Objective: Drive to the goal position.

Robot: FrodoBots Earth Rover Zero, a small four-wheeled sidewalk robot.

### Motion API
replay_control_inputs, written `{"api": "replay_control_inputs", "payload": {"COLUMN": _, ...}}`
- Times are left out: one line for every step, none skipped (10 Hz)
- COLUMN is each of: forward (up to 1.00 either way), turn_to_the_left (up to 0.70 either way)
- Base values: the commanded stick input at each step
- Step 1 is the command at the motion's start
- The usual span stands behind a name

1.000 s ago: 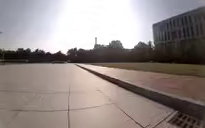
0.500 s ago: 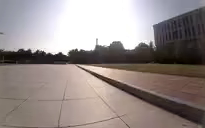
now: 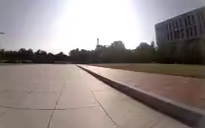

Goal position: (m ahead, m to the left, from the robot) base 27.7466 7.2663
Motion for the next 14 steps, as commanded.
{"api": "replay_control_inputs", "payload": {"forward": 0.7, "turn_to_the_left": 0.36}}
{"api": "replay_control_inputs", "payload": {"forward": 0.57, "turn_to_the_left": 0.42}}
{"api": "replay_control_inputs", "payload": {"forward": 0.0, "turn_to_the_left": 0.43}}
{"api": "replay_control_inputs", "payload": {"forward": 0.0, "turn_to_the_left": 0.0}}
{"api": "replay_control_inputs", "payload": {"forward": 0.0, "turn_to_the_left": 0.0}}
{"api": "replay_control_inputs", "payload": {"forward": 0.0, "turn_to_the_left": 0.0}}
{"api": "replay_control_inputs", "payload": {"forward": 0.0, "turn_to_the_left": 0.0}}
{"api": "replay_control_inputs", "payload": {"forward": 0.0, "turn_to_the_left": 0.0}}
{"api": "replay_control_inputs", "payload": {"forward": 0.0, "turn_to_the_left": 0.0}}
{"api": "replay_control_inputs", "payload": {"forward": 0.0, "turn_to_the_left": 0.0}}
{"api": "replay_control_inputs", "payload": {"forward": 0.0, "turn_to_the_left": 0.0}}
{"api": "replay_control_inputs", "payload": {"forward": 0.0, "turn_to_the_left": 0.0}}
{"api": "replay_control_inputs", "payload": {"forward": 0.14, "turn_to_the_left": 0.0}}
{"api": "replay_control_inputs", "payload": {"forward": 0.7, "turn_to_the_left": 0.01}}
